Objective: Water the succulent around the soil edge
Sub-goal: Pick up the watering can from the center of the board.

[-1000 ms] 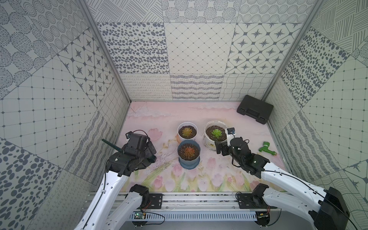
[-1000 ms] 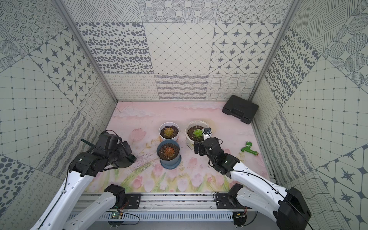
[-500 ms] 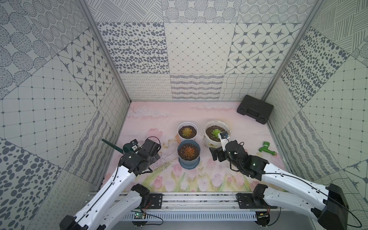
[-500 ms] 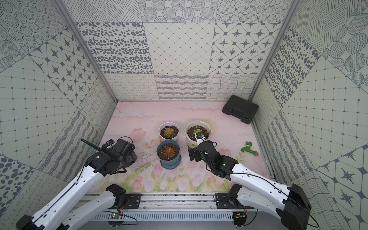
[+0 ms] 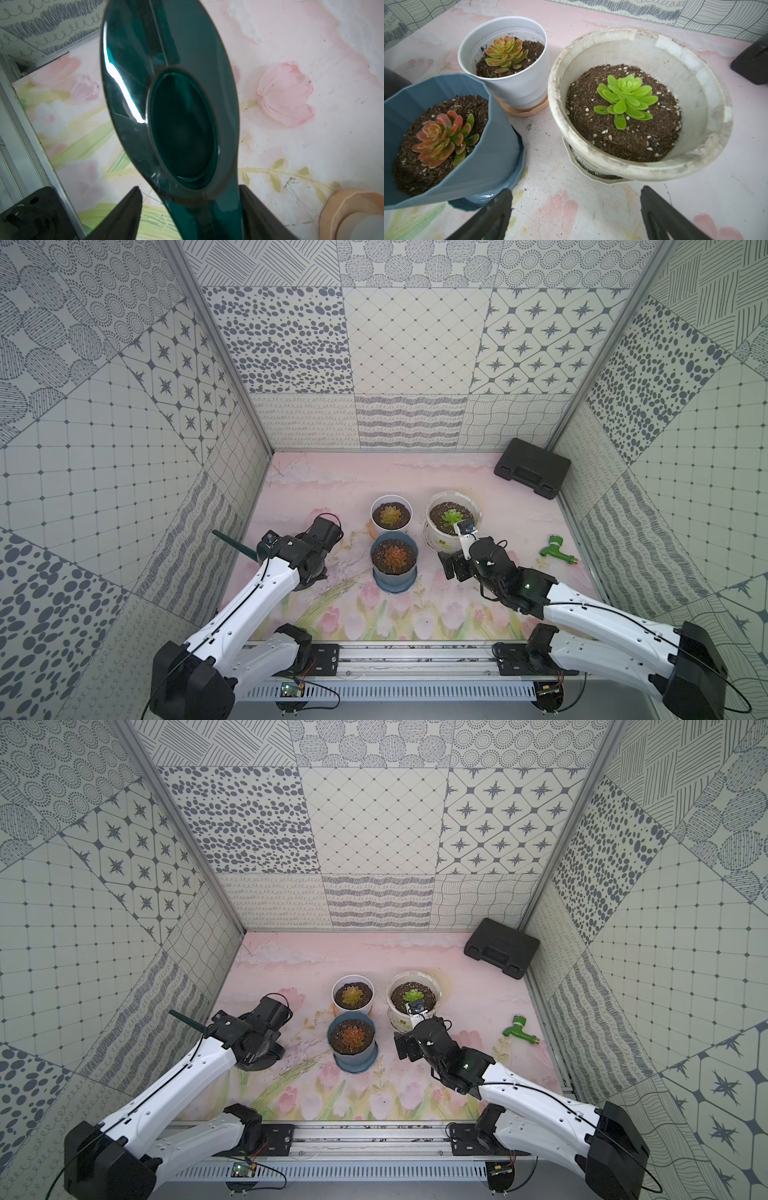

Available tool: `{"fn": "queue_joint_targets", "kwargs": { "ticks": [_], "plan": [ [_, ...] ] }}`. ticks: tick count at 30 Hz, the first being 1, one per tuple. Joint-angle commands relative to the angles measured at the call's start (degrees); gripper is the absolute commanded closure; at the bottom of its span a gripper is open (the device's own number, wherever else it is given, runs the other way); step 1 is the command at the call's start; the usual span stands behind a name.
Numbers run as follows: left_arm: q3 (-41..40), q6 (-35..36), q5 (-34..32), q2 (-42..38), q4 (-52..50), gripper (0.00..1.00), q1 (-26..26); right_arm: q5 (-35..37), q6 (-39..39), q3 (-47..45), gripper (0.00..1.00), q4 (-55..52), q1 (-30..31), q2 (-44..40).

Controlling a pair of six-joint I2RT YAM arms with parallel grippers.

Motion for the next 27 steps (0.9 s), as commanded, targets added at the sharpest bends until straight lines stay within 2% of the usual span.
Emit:
{"fn": "queue_joint_targets", "kwargs": {
  "ticks": [1, 3, 6, 14, 17, 18, 19, 27],
  "plan": [
    [0.66, -4.47, -1.69, 1.12, 0.91, 0.39, 1.89, -0.73, -0.56, -0.48, 0.02, 3.56, 0.21, 0.82],
    [0.2, -5.18, -1.08, 0.92, 1.21, 0.49, 2.15, -1.0, -0.55, -0.39, 0.02, 3.54, 0.28, 1.02],
    [-0.75, -6.24, 0.5, 0.57, 2.32, 0.58, 2.39, -1.01, -0.45, -0.5, 0.02, 3.48, 0.37, 0.82],
    [-2.74, -8.31, 2.96, 1.89, 4.94, 0.6, 2.55, -0.47, -0.49, -0.77, 0.02, 3.48, 0.3, 0.41],
    [-3.67, -6.33, 2.82, 2.18, 6.68, 0.81, 2.76, -0.3, -0.46, -0.87, 0.02, 3.39, 0.35, 0.36],
    [-4.09, -4.99, 2.52, 1.81, 7.59, 0.93, 2.72, -0.22, -0.48, -0.95, 0.02, 3.38, 0.36, 0.42],
    [-4.55, -3.48, 2.07, 1.23, 8.48, 1.0, 2.65, -0.21, -0.46, -0.93, 0.02, 3.39, 0.35, 0.36],
    [-8.48, 19.22, -0.46, -8.54, 19.0, 1.0, 2.66, -0.12, -0.47, -1.0, 0.02, 3.48, 0.36, 0.71]
  ]
}}
